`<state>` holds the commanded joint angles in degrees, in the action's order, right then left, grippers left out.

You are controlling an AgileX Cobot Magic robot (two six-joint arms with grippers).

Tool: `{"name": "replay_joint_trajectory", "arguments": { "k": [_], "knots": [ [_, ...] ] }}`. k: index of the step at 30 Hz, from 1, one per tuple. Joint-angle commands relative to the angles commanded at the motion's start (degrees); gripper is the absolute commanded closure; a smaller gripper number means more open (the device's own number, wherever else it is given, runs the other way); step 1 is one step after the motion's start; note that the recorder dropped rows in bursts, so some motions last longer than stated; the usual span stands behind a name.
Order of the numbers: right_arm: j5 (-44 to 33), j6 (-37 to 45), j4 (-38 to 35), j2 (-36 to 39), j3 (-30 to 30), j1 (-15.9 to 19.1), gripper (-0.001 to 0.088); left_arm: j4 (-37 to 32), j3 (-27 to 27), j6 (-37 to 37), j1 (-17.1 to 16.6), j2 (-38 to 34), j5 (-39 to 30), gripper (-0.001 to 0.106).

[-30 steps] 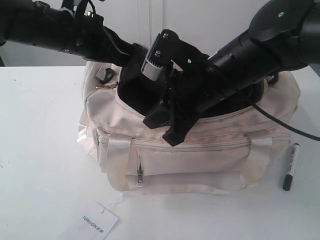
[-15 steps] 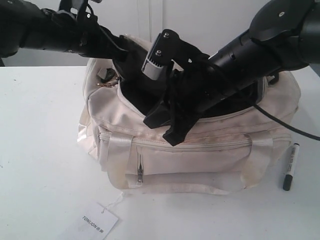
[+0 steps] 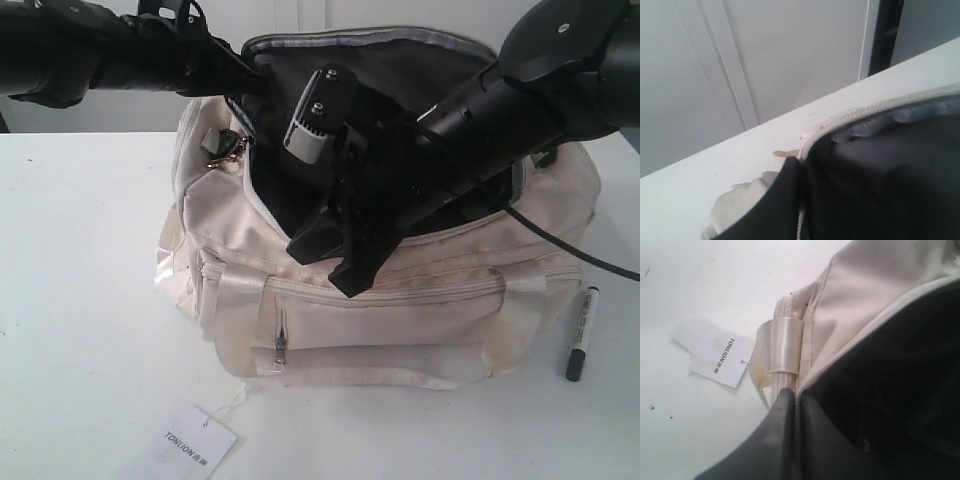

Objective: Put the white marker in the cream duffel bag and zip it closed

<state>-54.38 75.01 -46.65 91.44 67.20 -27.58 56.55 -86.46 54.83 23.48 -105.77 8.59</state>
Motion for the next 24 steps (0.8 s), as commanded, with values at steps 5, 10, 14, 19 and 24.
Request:
{"name": "replay_joint_trajectory", "arguments": {
  "k": [5, 10, 14, 19, 24],
  "knots": [
    [-0.9, 0.0, 0.0, 0.0, 0.0, 0.0, 0.0868, 0.0, -0.8, 0.0, 0.0, -1.6, 2.5, 0.105],
    [0.4, 0.0, 0.0, 0.0, 0.0, 0.0, 0.0868, 0.0, -0.8, 0.0, 0.0, -2.4, 1.8, 0.105],
    [1.4, -0.2, -0.1, 0.0, 0.0, 0.0, 0.0868, 0.0, -0.8, 0.0, 0.0, -2.6, 1.7, 0.105],
    [1.5, -0.4, -0.2, 0.0, 0.0, 0.0, 0.0868, 0.0, -0.8, 0.0, 0.0, -2.6, 1.7, 0.105],
    [1.8, -0.4, -0.2, 0.0, 0.0, 0.0, 0.0868, 0.0, -0.8, 0.1, 0.0, -2.6, 1.7, 0.105]
  ]
}}
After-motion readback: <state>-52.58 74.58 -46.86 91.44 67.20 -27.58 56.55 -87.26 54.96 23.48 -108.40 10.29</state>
